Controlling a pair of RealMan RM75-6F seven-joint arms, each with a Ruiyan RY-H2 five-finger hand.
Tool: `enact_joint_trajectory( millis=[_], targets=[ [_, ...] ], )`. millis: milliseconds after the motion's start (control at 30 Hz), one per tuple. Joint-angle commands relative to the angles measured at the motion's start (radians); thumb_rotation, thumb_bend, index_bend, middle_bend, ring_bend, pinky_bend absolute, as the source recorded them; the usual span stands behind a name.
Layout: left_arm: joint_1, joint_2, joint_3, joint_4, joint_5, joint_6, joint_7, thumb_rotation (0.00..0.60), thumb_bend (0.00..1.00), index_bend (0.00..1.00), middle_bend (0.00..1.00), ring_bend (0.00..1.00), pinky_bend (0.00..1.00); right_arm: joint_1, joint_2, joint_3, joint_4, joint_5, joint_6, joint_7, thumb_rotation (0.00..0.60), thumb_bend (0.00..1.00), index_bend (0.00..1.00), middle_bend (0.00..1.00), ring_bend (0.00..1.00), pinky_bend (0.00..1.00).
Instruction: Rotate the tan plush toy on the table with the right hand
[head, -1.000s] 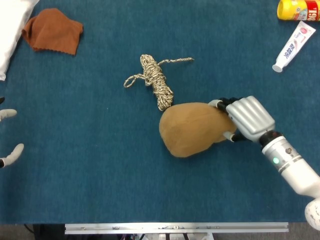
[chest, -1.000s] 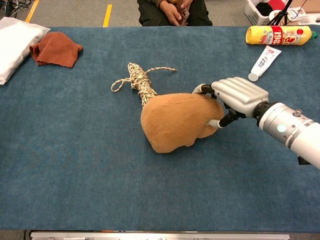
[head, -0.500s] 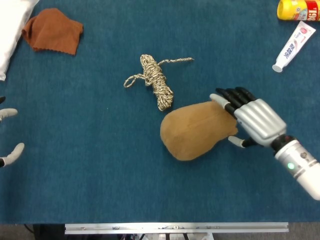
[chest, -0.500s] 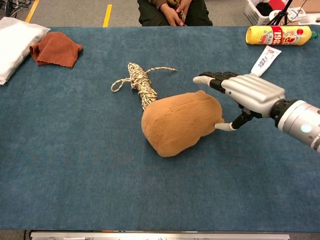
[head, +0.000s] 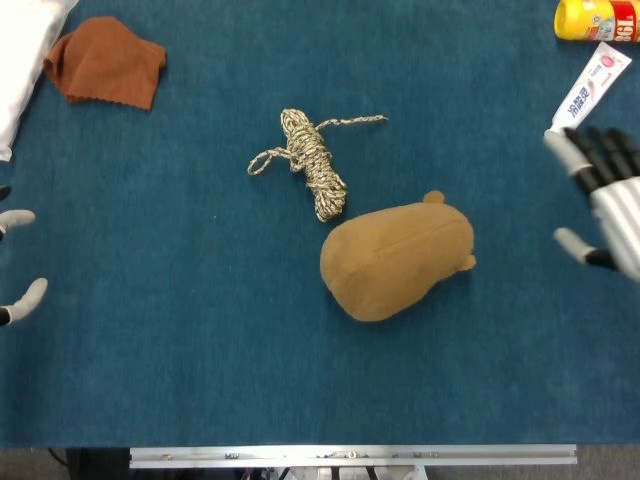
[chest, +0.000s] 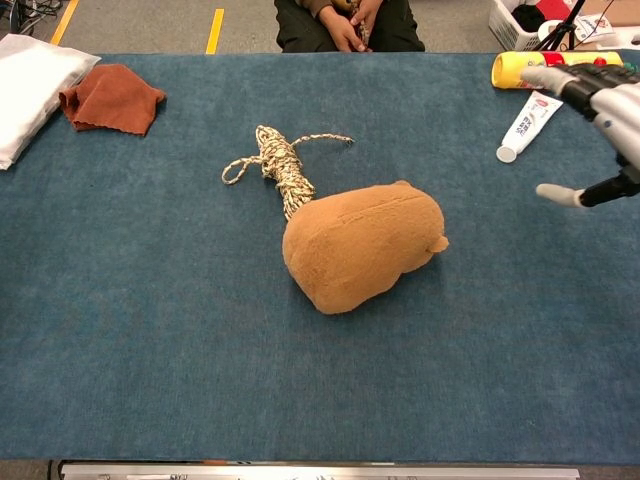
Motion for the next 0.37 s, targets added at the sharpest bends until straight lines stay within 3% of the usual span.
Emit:
enact_joint_trajectory(
  millis=[33, 367],
  targets=[
    [-0.001, -0.002, -0.002, 0.005, -0.003, -0.001, 0.000, 0.600, 0.21, 0.27, 0.14, 0.04, 0.08, -0.061, 0.031, -0.001, 0.018, -0.023, 0.069, 0.027, 0.600, 0.19, 0.00, 0.11, 0.03, 0.07],
    [-0.006, -0.008, -0.003, 0.012, -0.008, -0.007, -0.002, 0.600, 0.21, 0.27, 0.14, 0.04, 0.08, -0.136, 0.045, 0.009, 0.045, -0.039, 0.138, 0.085, 0.600, 0.19, 0.00, 0.14, 0.03, 0.07]
  ],
)
